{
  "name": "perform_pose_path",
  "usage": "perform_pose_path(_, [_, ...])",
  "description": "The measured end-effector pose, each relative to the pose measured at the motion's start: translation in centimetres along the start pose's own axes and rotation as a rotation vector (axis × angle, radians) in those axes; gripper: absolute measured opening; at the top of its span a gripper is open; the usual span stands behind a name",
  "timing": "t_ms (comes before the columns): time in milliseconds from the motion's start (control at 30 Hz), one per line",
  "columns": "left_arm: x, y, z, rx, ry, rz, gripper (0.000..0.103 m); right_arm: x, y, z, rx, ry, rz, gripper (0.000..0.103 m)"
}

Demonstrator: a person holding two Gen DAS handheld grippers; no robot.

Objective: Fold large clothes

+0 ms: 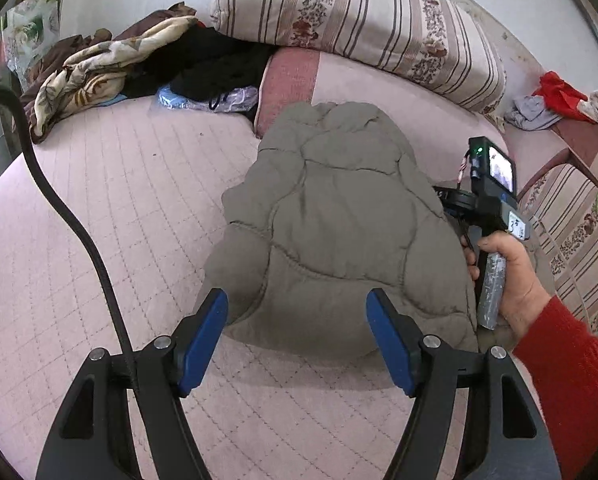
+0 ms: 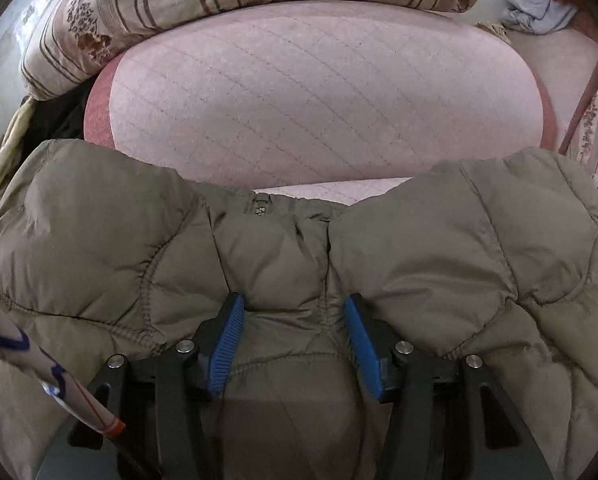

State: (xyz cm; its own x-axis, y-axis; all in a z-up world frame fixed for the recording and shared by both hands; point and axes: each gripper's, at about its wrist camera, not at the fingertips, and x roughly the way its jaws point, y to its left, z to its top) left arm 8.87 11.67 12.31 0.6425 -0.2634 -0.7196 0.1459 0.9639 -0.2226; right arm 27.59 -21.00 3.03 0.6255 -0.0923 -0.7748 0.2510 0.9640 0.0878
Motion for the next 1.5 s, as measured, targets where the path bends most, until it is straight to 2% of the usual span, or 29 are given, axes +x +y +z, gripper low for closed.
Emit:
perform_pose_path(100, [-0.1, 0.4, 0.0, -0.024, 0.0, 0.004, 0.071, -0.6, 0.8, 0.4, -0.04, 0.001, -0.035, 0.056])
perform_pose_path(167, [-0.8, 0.6, -0.2, -0.028, -0.015, 0.004, 0.071, -2.4, 1.8, 1.3, -0.08, 0.015, -0.055, 0.056])
perform_pose_path(267, [-1.9, 0.6, -0.3, -0.017, -0.052, 0.017, 0.071, -7.4, 1.9, 1.8, -0.033, -0.068, 0.044, 0.057])
perform_pose_path(367, [-2.3, 0.5, -0.2, -0.01, -0.065, 0.022, 0.071, -9.4, 3.7, 2.1, -0.032, -0.077, 0.132, 0.06])
perform_pose_path(433, [-2.4, 0.5, -0.4, -0.002, -0.068, 0.031, 0.071, -8.7, 5.6, 1.6, -0.074, -0.054, 0.13, 0.061])
perform_pose_path(533, [-2.3, 0.3, -0.5, 0.019, -0.083, 0.053, 0.071, -4.3, 7.8, -0.5, -0.094, 0.069, 0.088, 0.067])
perform_pose_path(567, [-2.2, 0.3, -0.5, 0.024, -0.086, 0.062, 0.071, -3.1, 8.1, -1.1, -0.098, 0.085, 0.064, 0.068])
perform_pose_path(633, [-2.0, 0.2, -0.5, 0.026, -0.086, 0.071, 0.071, -2.7, 8.6, -1.4, -0.117, 0.06, 0.023, 0.069])
perform_pose_path(700, [-1.9, 0.2, -0.5, 0.022, -0.081, 0.06, 0.071, -4.0, 8.7, -1.1, -0.126, 0.052, 0.0, 0.069])
perform_pose_path(800, [-2.2, 0.0, -0.8, 0.024, -0.085, 0.052, 0.071, -8.2, 7.8, -1.8, -0.128, -0.015, 0.026, 0.069])
perform_pose_path(867, [-2.6, -0.4, -1.2, 0.034, -0.095, 0.053, 0.071, -11.7, 6.4, -3.3, -0.125, -0.051, 0.079, 0.069])
perform_pose_path(967, [-2.9, -1.4, -2.0, 0.059, -0.096, 0.058, 0.071, -16.0, 3.3, -6.9, -0.117, -0.051, 0.117, 0.069])
perform_pose_path(1067, [-3.4, -2.8, -3.3, 0.101, -0.09, 0.075, 0.071, -19.7, -1.6, -12.0, -0.095, -0.043, 0.147, 0.069])
perform_pose_path(1133, [-4.0, -3.7, -4.0, 0.127, -0.091, 0.09, 0.071, -20.9, -3.6, -14.6, -0.079, -0.04, 0.147, 0.069])
perform_pose_path(1267, [-5.6, -5.1, -5.6, 0.156, -0.088, 0.096, 0.071, -22.9, -8.0, -19.3, -0.07, -0.036, 0.089, 0.07])
perform_pose_path(1500, [-7.4, -5.2, -7.7, 0.134, -0.058, 0.102, 0.071, -24.8, -11.8, -23.6, -0.032, -0.027, 0.084, 0.07])
